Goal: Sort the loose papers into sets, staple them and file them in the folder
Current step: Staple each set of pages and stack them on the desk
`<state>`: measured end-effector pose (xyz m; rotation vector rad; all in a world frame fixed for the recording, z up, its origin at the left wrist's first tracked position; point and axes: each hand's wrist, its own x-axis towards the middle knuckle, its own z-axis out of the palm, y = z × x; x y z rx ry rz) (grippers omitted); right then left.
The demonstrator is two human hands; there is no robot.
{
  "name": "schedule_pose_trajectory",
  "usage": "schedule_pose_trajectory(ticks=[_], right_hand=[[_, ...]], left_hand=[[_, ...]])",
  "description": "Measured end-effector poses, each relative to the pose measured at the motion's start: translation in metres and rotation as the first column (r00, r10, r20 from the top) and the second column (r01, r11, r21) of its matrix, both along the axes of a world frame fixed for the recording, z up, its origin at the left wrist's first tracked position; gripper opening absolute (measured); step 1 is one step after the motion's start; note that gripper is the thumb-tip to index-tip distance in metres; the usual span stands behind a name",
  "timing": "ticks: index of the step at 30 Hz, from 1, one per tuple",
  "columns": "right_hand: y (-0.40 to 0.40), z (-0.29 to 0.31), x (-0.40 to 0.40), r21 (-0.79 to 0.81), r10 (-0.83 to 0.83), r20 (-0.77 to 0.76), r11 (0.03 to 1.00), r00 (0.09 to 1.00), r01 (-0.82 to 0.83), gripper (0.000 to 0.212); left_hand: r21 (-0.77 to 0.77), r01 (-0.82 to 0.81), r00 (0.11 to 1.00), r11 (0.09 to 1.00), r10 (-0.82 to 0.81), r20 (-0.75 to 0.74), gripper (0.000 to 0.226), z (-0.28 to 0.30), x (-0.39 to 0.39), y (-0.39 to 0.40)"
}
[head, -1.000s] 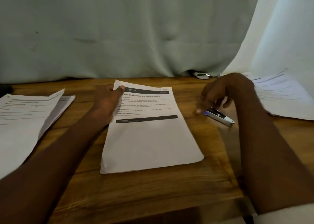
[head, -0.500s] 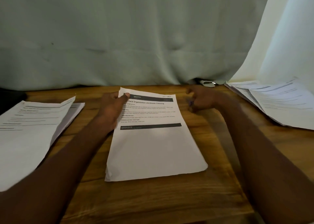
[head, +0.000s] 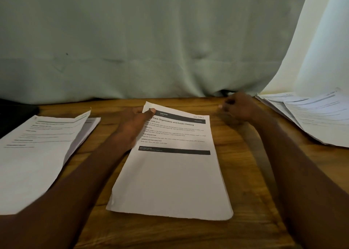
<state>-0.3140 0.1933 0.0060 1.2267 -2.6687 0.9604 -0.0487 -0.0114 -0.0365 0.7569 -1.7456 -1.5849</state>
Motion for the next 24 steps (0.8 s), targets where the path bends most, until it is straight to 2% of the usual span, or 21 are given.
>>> schedule_pose_trajectory(ticks=[2,4,6,8,10,13,16,19,20,22,24], right_hand=[[0.0,0.008,0.008,-0.289,0.071,0.115,0.957,0.991,-0.035,0.02],[-0.005,0.019,0.018,-0.499,0.213,0.336,0.866,0.918,-0.019,0.031],[-0.016,0.026,0.03,-0.583,0.366,0.516,0.812,0.774,0.005,0.046],[-0.028,0.029,0.045,-0.564,0.419,0.581,0.825,0.698,-0.025,0.055],[-0.034,0.028,0.057,-0.505,0.425,0.559,0.856,0.712,-0.114,0.056],[-0.036,0.022,0.071,-0.306,0.444,0.426,0.89,0.788,-0.337,0.036],[-0.042,0.013,0.082,-0.095,0.434,0.276,0.9,0.858,-0.425,0.052],[-0.047,0.006,0.087,-0.068,0.481,0.084,0.876,0.873,-0.477,0.051],[-0.048,0.005,0.087,-0.055,0.494,0.037,0.869,0.869,-0.492,0.049],[-0.049,0.004,0.084,-0.018,0.507,-0.024,0.862,0.862,-0.507,0.049],[-0.051,0.002,0.081,-0.008,0.511,-0.036,0.859,0.859,-0.511,0.051]], left_hand=[[-0.035,0.032,0.999,0.999,-0.031,0.031,0.024,0.0,-0.001,0.002],[-0.023,0.086,0.995,0.996,-0.085,0.057,0.023,-0.001,-0.004,0.007],[-0.016,0.131,0.988,0.991,-0.129,0.084,0.024,-0.002,-0.007,0.014],[-0.059,0.159,0.982,0.986,-0.151,0.111,0.024,-0.003,-0.011,0.02],[-0.12,0.173,0.979,0.978,-0.157,0.132,0.023,-0.004,-0.012,0.023],[-0.178,0.161,0.982,0.971,-0.139,0.128,0.016,-0.004,-0.01,0.026],[-0.275,0.119,0.989,0.954,-0.09,0.116,0.011,-0.006,-0.011,0.03],[-0.344,0.068,0.993,0.936,-0.031,0.111,0.009,-0.006,-0.013,0.033],[-0.362,0.05,0.994,0.931,-0.009,0.113,0.016,-0.005,-0.014,0.033],[-0.399,0.026,0.992,0.916,0.025,0.121,0.029,-0.004,-0.015,0.036],[-0.432,0.009,0.991,0.902,0.05,0.125,0.032,-0.001,-0.015,0.04]])
